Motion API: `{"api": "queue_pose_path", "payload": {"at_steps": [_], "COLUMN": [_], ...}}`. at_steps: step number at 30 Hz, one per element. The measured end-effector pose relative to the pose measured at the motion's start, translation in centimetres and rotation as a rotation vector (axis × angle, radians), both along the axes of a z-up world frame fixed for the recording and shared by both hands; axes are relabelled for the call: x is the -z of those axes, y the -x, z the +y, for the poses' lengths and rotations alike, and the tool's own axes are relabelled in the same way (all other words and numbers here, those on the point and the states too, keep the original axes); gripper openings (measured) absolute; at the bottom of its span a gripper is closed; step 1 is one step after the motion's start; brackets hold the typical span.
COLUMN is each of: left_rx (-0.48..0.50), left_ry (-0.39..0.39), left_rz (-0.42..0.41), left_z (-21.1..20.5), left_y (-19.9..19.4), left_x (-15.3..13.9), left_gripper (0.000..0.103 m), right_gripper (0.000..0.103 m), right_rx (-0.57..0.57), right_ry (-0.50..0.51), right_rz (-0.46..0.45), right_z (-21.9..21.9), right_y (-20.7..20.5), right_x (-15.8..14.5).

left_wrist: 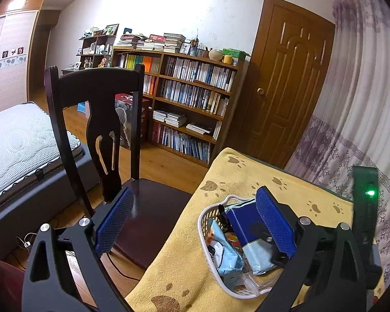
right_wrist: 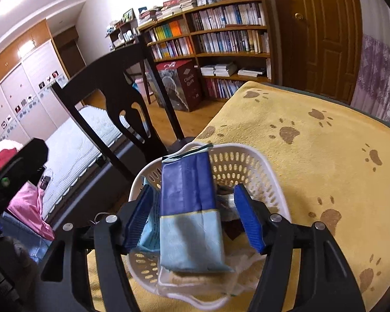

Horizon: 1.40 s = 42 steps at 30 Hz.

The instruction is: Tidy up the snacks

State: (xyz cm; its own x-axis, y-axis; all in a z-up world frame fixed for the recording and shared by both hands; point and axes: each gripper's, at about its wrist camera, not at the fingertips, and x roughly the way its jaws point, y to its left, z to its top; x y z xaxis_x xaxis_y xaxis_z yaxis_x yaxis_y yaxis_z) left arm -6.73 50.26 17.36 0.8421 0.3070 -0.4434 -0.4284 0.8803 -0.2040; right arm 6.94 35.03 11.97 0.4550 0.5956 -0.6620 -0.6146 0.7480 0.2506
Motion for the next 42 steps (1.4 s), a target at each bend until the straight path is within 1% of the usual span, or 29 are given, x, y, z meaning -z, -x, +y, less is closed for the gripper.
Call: {"api": "queue_pose_path", "payload": {"at_steps": [5,6,11,13,17,19,21,28,31,33,38,42], "left_rx": [0.014,0.016,0.035,0.044,0.046,0.03,0.02,0.013,0.001,-0.002,-0.024,-0.027], "left_ry": [-0.012,-0.014,-0.033,-0.044,-0.073,-0.116,-0.154,-0.218,-0.244,-0.253,-0.281,-0.283], "left_rz": [0.003,0.002,0.013,0.019,0.026,0.034,0.04,0.04,0.04,0.039,0.031,0.029], "left_z": [-0.7,-0.8,-1.8,-2.3,-3.1,-3.7,-4.2,-5.5,-6.0,-6.2,-6.7,-6.8], "left_y": [0.0,0.0,-0.2,-0.3,-0.2,-0.2,-0.1,0.2,0.4,0.5,0.9,1.1], "left_x": [-0.1,-0.2,-0.2,-0.2,-0.3,-0.4,-0.5,-0.9,-1.1,-1.1,-1.4,-1.5], "left_gripper": [0.097,0.099,0.099,0.099,0.1,0.1,0.1,0.1,0.1,0.1,0.1,0.1], "right_gripper": [0.065,0.065,0.066,0.073,0.076,0.081,0.082,0.092,0.093,0.096,0.097,0.098], "right_rx": [0.05,0.059,0.115,0.132,0.139,0.139,0.141,0.14,0.127,0.12,0.118,0.128], "right_ry": [-0.028,-0.033,-0.05,-0.046,-0.042,-0.034,-0.014,0.066,0.094,0.101,0.076,0.065], "right_rz": [-0.014,-0.015,-0.007,-0.006,-0.009,-0.021,-0.051,-0.204,-0.259,-0.274,-0.274,-0.268], "right_z": [-3.0,-3.5,-6.7,-7.7,-9.0,-9.4,-9.6,-9.5,-9.2,-9.1,-9.4,-9.7], "right_y": [0.3,0.4,0.9,1.4,2.5,3.3,4.3,7.8,9.3,9.9,10.5,10.6], "right_x": [-0.2,-0.1,0.4,0.9,1.7,1.9,1.9,1.0,0.7,0.5,0.0,-0.2]}}
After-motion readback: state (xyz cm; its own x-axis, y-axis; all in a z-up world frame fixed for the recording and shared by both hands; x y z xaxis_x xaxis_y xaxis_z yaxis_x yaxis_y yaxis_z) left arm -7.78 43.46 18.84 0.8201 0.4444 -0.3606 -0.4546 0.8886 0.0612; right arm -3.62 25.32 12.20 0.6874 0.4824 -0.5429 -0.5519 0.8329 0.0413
